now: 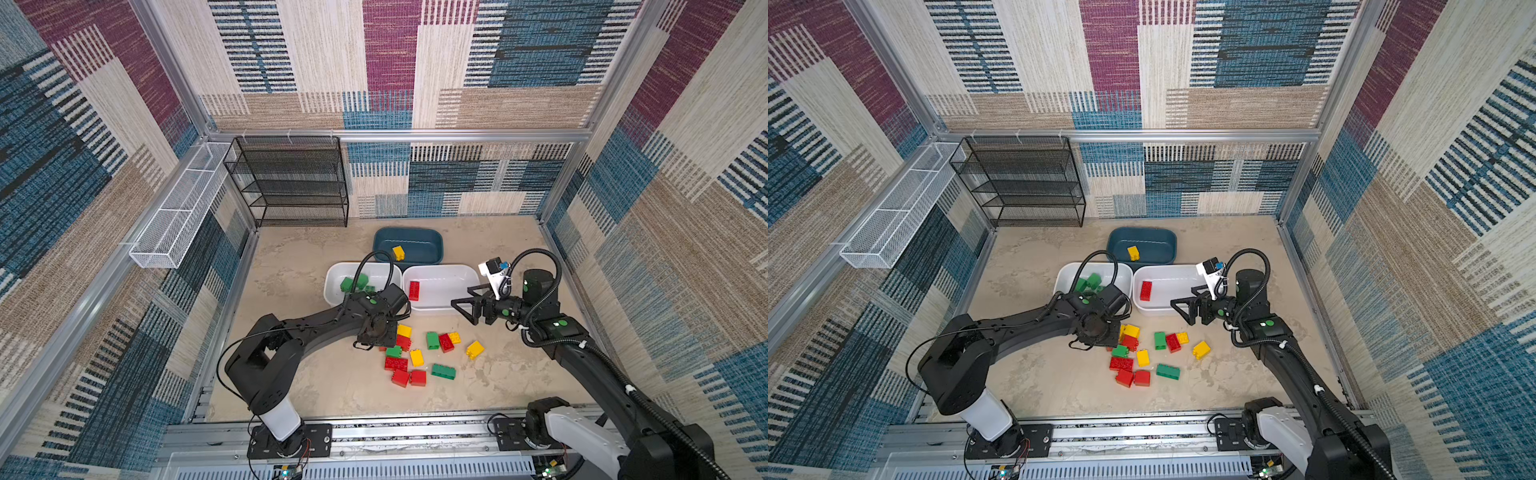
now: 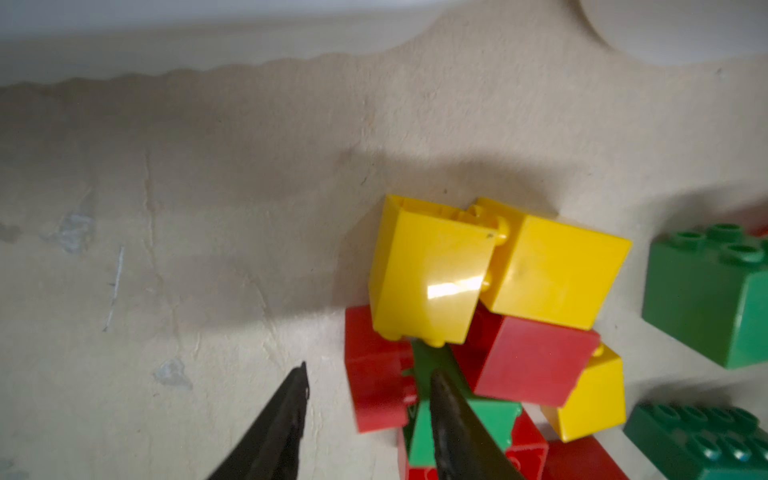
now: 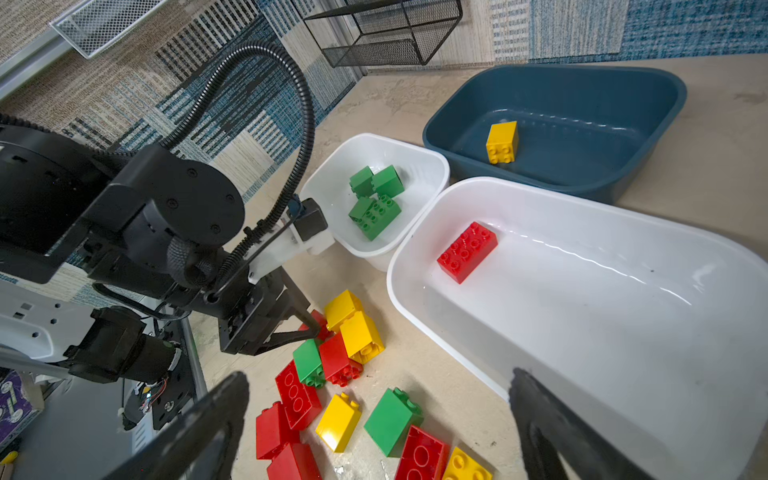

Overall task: Sort the legos into containers by color
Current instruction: 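Return the left gripper to the pile and grasp another red brick, then drop the red brick into the white bin beside the first red one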

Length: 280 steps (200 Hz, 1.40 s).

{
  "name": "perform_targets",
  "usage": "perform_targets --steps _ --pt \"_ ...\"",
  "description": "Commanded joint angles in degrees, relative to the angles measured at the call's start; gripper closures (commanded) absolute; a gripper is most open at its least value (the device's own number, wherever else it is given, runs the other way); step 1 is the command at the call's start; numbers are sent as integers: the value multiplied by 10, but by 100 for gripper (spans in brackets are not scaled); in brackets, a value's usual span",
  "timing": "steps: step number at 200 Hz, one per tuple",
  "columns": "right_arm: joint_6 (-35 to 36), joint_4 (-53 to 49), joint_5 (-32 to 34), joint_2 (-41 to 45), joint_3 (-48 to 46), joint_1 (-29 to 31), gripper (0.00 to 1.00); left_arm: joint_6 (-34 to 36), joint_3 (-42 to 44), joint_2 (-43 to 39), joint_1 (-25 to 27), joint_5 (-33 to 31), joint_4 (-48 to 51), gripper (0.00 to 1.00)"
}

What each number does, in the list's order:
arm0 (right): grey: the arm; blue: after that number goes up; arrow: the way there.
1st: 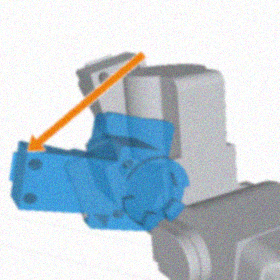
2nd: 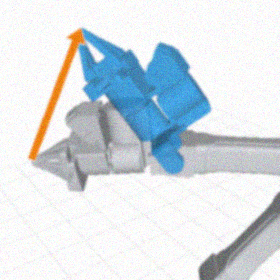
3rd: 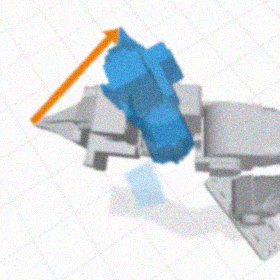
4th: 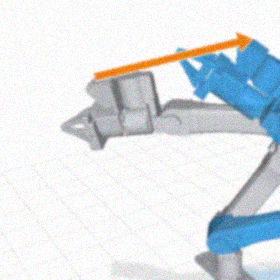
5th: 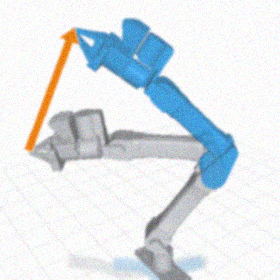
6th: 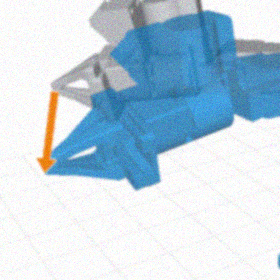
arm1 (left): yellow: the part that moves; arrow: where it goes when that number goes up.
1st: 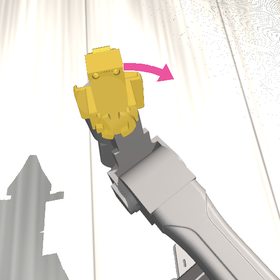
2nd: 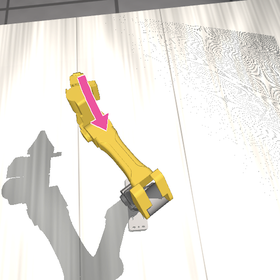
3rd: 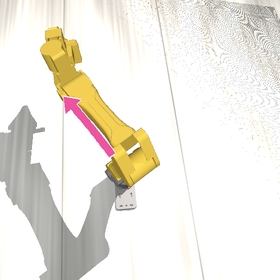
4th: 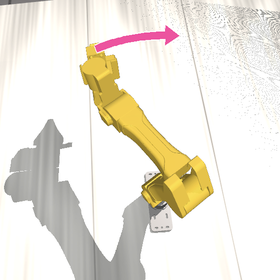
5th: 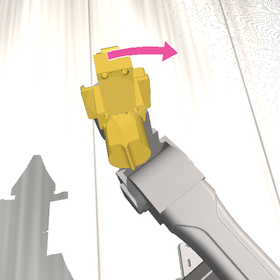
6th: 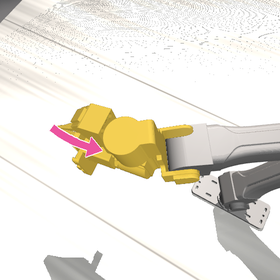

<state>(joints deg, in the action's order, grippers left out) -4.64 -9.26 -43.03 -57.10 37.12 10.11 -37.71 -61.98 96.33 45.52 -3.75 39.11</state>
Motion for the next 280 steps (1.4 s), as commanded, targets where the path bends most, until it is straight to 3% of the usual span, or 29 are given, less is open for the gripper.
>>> perform_targets --steps 1,62,95,137,176,203,280 --pt "3 3 3 2 0 0 1 -15 7 9 0 6 -12 53" --pt "2 2 4 4 -2 0 1 -16 30 9 0 13 -18 64" --pt "2 1 3 5 -3 0 1 -5 28 14 -2 20 -16 82" --pt "7 -6 17 12 1 0 1 16 -19 -33 -3 22 45 82" --pt "8 -5 40 11 8 0 1 59 -125 -43 -3 35 79 81" --pt "6 -3 51 12 11 -2 1 93 -217 12 -9 37 72 80" --pt "12 -15 76 22 16 -11 1 133 -493 272 -15 36 43 79"
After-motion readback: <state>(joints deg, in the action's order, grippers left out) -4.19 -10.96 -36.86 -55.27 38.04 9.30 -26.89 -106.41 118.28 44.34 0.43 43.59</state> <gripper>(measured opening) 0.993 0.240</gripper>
